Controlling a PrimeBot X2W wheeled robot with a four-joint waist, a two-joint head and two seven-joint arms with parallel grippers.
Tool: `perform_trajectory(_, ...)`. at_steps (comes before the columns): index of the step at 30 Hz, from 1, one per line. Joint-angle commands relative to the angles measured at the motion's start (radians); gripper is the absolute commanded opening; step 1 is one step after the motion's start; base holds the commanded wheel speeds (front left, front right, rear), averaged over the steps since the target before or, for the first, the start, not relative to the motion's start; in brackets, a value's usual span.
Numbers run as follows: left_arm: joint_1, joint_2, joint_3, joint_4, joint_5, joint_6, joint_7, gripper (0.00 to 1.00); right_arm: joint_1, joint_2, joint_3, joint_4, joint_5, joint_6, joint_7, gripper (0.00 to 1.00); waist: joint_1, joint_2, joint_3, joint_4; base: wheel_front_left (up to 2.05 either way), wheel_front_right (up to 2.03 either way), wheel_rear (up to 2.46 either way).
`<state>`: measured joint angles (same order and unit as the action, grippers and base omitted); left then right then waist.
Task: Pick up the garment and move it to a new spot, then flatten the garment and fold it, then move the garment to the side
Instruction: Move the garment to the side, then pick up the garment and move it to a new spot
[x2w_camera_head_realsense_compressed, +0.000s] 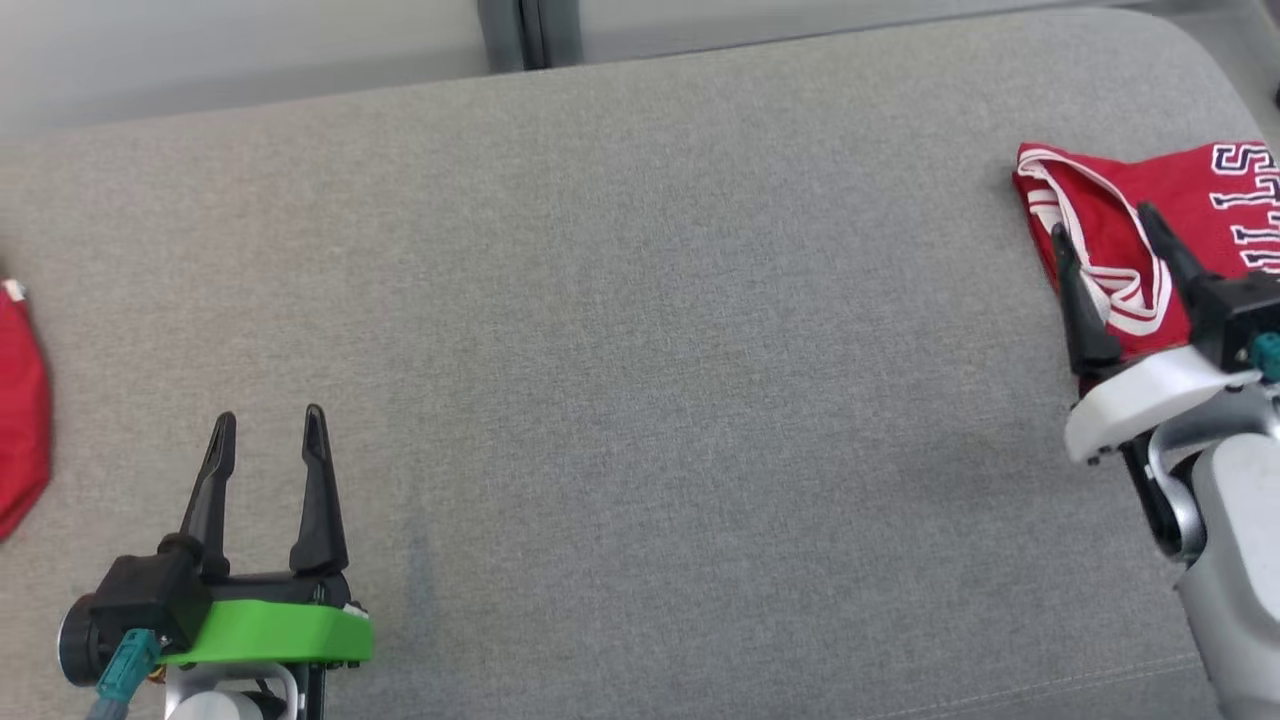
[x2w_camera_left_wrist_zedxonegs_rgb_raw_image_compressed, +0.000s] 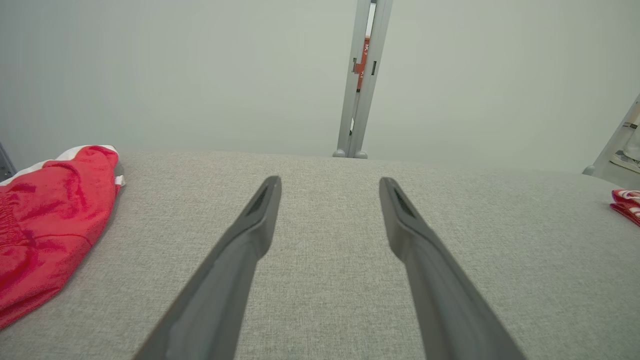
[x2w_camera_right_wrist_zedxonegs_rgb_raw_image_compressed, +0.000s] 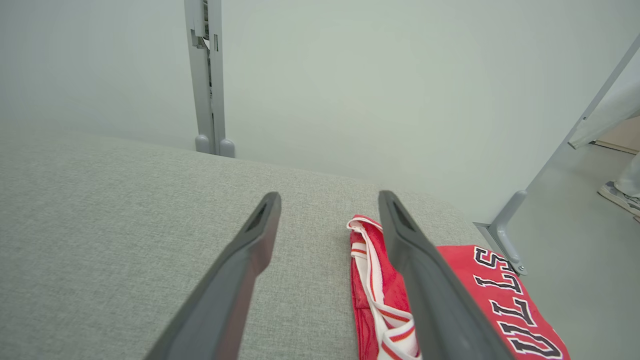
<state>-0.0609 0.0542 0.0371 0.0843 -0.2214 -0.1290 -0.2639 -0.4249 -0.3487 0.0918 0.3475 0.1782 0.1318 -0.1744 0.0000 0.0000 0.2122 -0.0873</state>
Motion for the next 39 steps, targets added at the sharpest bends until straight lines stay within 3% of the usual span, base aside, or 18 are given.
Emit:
perform_trajectory(1, 0.023, 0.0, 0.008, 0.008, 0.013, 0.0, 0.0, 1.0, 0.043, 0.015, -0.003, -0.02, -0.009, -0.002, -0.012, 1.0, 0.0, 0.0, -0.097, 0.049, 0.0, 0.0, 0.0)
perform_trajectory(6, 0.063, -0.003, 0.028, 0.05, -0.012, 0.004, 0.0, 1.0, 0.156, 0.11, -0.005, -0.07, 0.001, -0.002, -0.038, 1.0, 0.0, 0.0, -0.154, 0.06, 0.0, 0.0, 0.0)
perform_trajectory(12, 0.092, -0.003, 0.016, 0.088, -0.032, 0.025, 0.0, 1.0, 0.239, 0.173, 0.006, -0.101, 0.006, -0.002, -0.038, 1.0, 0.0, 0.0, -0.187, 0.047, 0.0, 0.0, 0.0)
perform_trajectory(23, 0.097, -0.003, 0.001, 0.118, -0.036, 0.028, 0.0, 1.0, 0.333, 0.205, 0.019, -0.083, 0.032, -0.002, -0.033, 1.0, 0.0, 0.0, -0.21, 0.036, 0.0, 0.0, 0.0)
perform_trajectory(39, 0.088, -0.003, -0.004, 0.135, -0.028, 0.011, 0.0, 1.0, 0.328, 0.227, -0.043, -0.075, 0.037, -0.002, -0.049, 1.0, 0.0, 0.0, -0.211, 0.055, 0.0, 0.0, 0.0)
